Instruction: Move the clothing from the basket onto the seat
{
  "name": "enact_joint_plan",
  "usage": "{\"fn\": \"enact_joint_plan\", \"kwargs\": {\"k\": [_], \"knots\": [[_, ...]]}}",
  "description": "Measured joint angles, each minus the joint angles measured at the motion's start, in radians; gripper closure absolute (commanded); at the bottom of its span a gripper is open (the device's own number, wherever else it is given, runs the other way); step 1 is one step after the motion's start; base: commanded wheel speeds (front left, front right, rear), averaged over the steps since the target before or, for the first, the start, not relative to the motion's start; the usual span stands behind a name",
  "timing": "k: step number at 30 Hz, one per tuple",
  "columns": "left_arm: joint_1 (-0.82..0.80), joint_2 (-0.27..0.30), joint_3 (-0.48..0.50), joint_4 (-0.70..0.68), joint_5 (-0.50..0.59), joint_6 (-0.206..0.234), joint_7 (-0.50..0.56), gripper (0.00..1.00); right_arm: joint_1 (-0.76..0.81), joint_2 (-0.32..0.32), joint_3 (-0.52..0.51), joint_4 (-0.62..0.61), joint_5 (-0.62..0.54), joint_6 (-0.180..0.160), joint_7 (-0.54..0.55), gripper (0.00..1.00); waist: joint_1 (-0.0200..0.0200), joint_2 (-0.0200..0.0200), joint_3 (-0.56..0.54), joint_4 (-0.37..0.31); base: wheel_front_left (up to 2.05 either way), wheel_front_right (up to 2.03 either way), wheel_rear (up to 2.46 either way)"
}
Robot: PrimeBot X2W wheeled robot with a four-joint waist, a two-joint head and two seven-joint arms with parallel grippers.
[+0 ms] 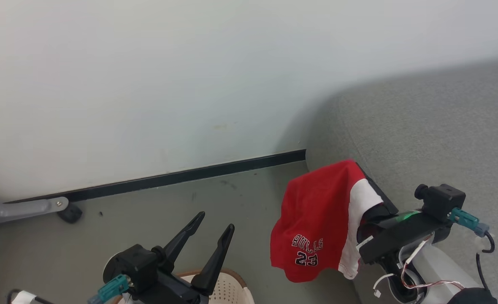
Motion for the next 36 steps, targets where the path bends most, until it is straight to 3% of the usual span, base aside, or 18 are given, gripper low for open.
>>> {"fn": "enact_joint_plan", "kwargs": {"k": [13,36], "knots": [[0.001,0.01,-0.038,-0.009,0.021,-0.003,-0.009,0.0,0.066,-0.043,-0.109,-0.187,-0.052,0.0,0.0,1.0,0.0,-0.0001,-0.006,-0.13,0.0,0.0,0.0],[-0.004,0.022,-0.064,-0.018,0.037,-0.005,-0.012,0.0,0.174,-0.051,-0.234,-0.351,-0.134,-0.003,0.0,1.0,0.0,0.0,0.054,-0.274,0.0,0.0,0.0]]}}
